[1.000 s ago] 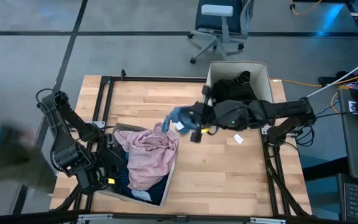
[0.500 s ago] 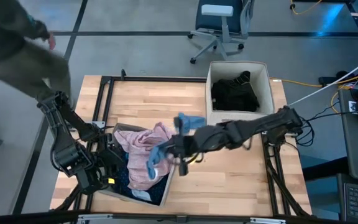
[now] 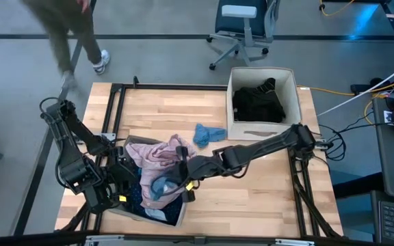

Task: Sort clothes
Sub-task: Put the blue sock into the bottom white laundry organizer

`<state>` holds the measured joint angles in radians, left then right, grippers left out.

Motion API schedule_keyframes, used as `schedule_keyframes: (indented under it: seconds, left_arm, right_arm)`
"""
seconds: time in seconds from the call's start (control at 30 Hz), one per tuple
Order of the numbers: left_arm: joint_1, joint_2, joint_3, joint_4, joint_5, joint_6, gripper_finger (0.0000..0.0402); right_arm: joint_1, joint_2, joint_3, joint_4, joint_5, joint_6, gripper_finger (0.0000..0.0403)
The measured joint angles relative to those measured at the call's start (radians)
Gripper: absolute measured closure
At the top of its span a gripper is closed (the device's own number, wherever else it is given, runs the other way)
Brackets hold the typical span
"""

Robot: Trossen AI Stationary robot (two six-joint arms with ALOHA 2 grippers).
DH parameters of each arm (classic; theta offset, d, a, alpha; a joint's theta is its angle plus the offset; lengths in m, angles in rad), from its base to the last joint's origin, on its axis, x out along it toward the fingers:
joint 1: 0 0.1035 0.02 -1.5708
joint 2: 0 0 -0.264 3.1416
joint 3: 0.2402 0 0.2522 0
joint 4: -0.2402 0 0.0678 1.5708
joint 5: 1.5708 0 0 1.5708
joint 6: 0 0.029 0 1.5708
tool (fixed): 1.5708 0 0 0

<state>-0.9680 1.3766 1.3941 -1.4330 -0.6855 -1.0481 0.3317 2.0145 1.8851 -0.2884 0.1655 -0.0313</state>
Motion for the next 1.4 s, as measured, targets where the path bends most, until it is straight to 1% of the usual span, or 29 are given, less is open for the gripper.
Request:
schedule_keyframes:
  seconds: [0.07,0.13,0.27,0.4,0.47,0.6,0.63,0.8,0.87,0.9,0.97,1.03,1.1,1.2,1.27,1.4]
  left_arm:
    - [0.000,0.000,0.000,0.000,0.000,0.000,0.0231]
    - [0.000,0.000,0.000,0.001,0.000,0.000,0.0231]
    - [0.000,0.000,0.003,0.002,0.001,0.000,0.0231]
    - [0.013,0.000,0.041,0.009,-0.007,0.031,0.0231]
    - [0.027,-0.001,0.064,0.014,-0.046,0.053,0.0231]
    - [0.088,-0.002,0.088,0.064,-0.202,0.127,0.0231]
    - [0.117,-0.002,0.087,0.081,-0.223,0.149,0.0231]
    - [0.304,-0.002,0.074,0.176,-0.214,0.243,0.0231]
    - [0.378,-0.002,0.054,0.208,-0.168,0.263,0.0231]
    - [0.412,-0.002,0.037,0.232,-0.127,0.280,0.0231]
    - [0.466,-0.002,-0.015,0.288,-0.013,0.326,0.0231]
    - [0.497,-0.002,-0.085,0.353,0.083,0.349,0.0231]
    - [0.511,-0.002,-0.162,0.421,0.143,0.351,0.0231]
    - [0.512,-0.002,-0.274,0.490,0.199,0.315,0.0231]
    - [0.512,-0.002,-0.338,0.515,0.220,0.268,0.0231]
    - [0.503,-0.003,-0.455,0.533,0.235,0.186,0.0231]
  right_arm:
    - [0.002,0.011,0.000,-0.021,-0.025,0.025,0.0300]
    - [0.002,0.016,0.000,-0.054,-0.028,0.036,0.0254]
    - [0.011,-0.028,0.000,-0.215,-0.029,0.066,0.0171]
    - [0.016,-0.119,0.000,-0.344,-0.028,0.139,0.0119]
    - [0.017,-0.159,0.001,-0.386,-0.028,0.185,0.0103]
    - [0.016,-0.220,0.001,-0.458,-0.023,0.235,0.0087]
    - [0.016,-0.229,0.002,-0.478,-0.012,0.236,0.0085]
    - [0.016,-0.239,0.002,-0.575,0.066,0.238,0.0084]
    - [0.016,-0.239,0.002,-0.622,0.102,0.252,0.0084]
    - [0.016,-0.239,0.002,-0.650,0.119,0.267,0.0084]
    - [0.016,-0.235,-0.003,-0.695,0.152,0.303,0.0084]
    - [0.016,-0.233,-0.021,-0.743,0.186,0.337,0.0084]
    - [0.023,-0.233,-0.050,-0.763,0.225,0.364,0.0084]
    - [0.021,-0.232,-0.108,-0.766,0.287,0.373,0.0084]
    - [0.021,-0.232,-0.148,-0.757,0.307,0.380,0.0084]
    - [0.006,-0.232,-0.221,-0.746,0.344,0.407,0.0084]
